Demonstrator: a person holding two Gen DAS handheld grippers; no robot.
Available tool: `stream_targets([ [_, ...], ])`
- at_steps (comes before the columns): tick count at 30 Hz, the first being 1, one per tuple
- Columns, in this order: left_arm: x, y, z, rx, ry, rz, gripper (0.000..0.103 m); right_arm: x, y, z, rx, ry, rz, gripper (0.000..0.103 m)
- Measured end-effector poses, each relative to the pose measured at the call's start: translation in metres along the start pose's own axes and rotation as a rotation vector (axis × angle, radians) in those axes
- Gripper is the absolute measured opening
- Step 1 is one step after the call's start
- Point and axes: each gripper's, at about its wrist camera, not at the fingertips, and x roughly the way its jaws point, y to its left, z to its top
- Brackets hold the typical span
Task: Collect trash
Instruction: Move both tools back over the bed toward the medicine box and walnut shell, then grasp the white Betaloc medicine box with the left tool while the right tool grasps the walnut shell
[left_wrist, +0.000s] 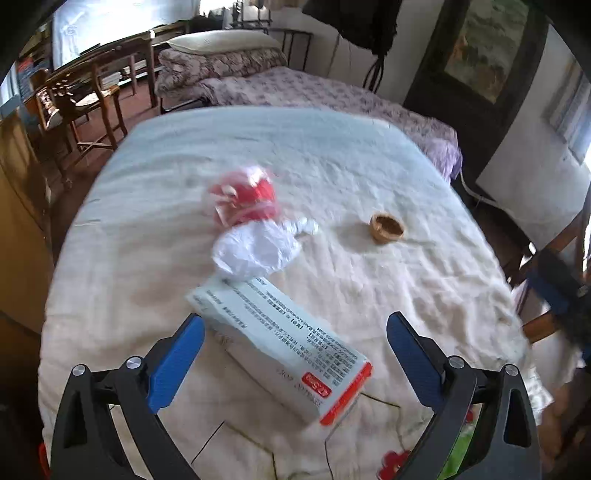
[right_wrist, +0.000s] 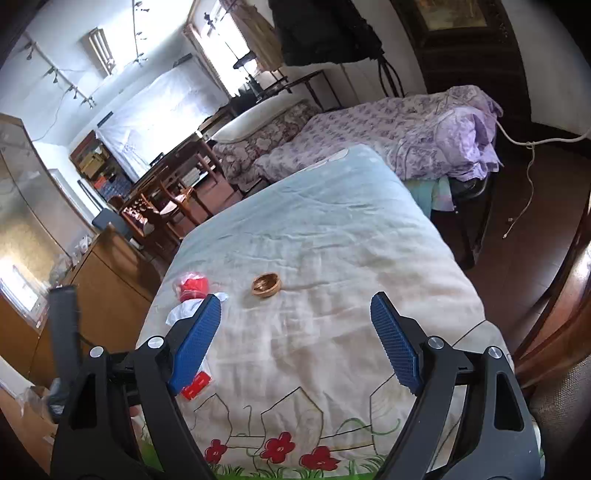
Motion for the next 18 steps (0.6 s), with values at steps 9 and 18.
stream_targets([
  [9, -0.009, 0.052, -0.037, -0.009, 0.013, 0.214, 0.097, 0.013, 0.015, 0.004, -0.032, 0.037, 0.031, 0.081],
  [18, 0.0, 0.057, -0.038, -0.051, 0.036, 0.201, 0.098, 0.08, 0.056, 0.031, -0.141, 0.164, 0.084, 0.08],
])
